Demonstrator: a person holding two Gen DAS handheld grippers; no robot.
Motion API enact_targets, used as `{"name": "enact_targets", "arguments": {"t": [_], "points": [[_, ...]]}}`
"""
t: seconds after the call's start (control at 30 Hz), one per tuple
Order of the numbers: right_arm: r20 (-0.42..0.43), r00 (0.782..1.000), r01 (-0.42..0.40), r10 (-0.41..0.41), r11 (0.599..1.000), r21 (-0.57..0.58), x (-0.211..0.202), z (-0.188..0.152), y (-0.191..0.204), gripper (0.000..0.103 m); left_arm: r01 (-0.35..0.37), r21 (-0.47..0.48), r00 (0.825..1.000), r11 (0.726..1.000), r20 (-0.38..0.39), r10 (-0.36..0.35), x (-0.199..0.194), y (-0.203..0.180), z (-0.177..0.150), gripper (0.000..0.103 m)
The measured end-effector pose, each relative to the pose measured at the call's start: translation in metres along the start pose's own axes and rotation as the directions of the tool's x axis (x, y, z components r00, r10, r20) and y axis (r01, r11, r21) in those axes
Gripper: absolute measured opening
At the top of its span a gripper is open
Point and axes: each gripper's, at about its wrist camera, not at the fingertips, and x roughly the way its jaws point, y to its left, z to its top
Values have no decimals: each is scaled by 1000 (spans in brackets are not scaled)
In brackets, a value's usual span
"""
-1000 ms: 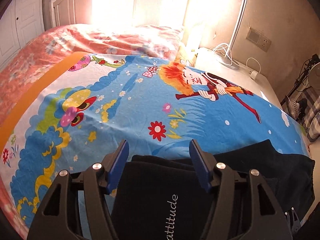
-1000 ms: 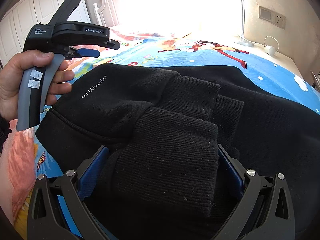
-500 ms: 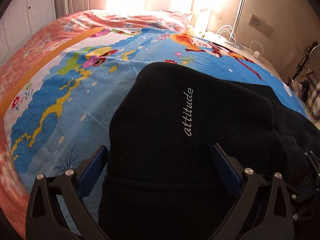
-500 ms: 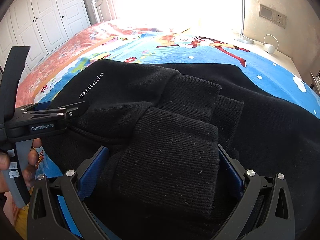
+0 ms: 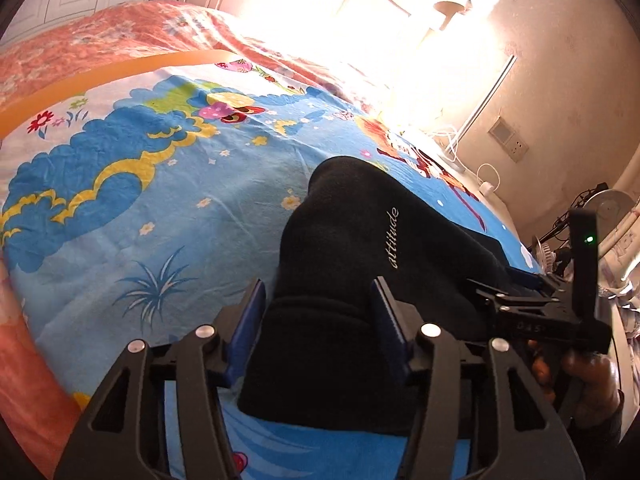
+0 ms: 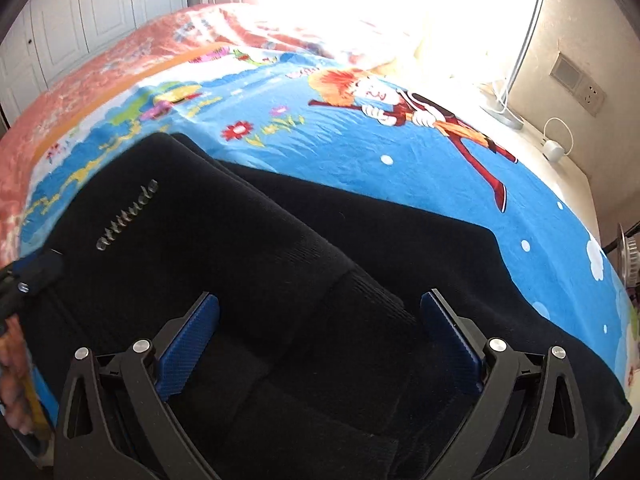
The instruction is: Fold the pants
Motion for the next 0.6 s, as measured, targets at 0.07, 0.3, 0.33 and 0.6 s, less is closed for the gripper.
{"name": "enact_targets", "arguments": {"t": [0.07,0.3,0.33,0.6], "points": [[-3,999,-54,54,998,40,3,-5,-10,97,27,-11,999,1000,-47,-27,-1,12,-10,50],[9,999,-41,41,999,23,2,-7,-7,98,138,-122,987,983,-60,-146,-11,26,-8,53],[9,999,-40,40,999,23,2,-7,-7,98,154,-143,985,978,-52,-163,-14,28,-7,53],[-31,999,-40,43,997,73,-18,23,2,99,201,-213,971,956,-89,-224,-2,47,-19,48]]}}
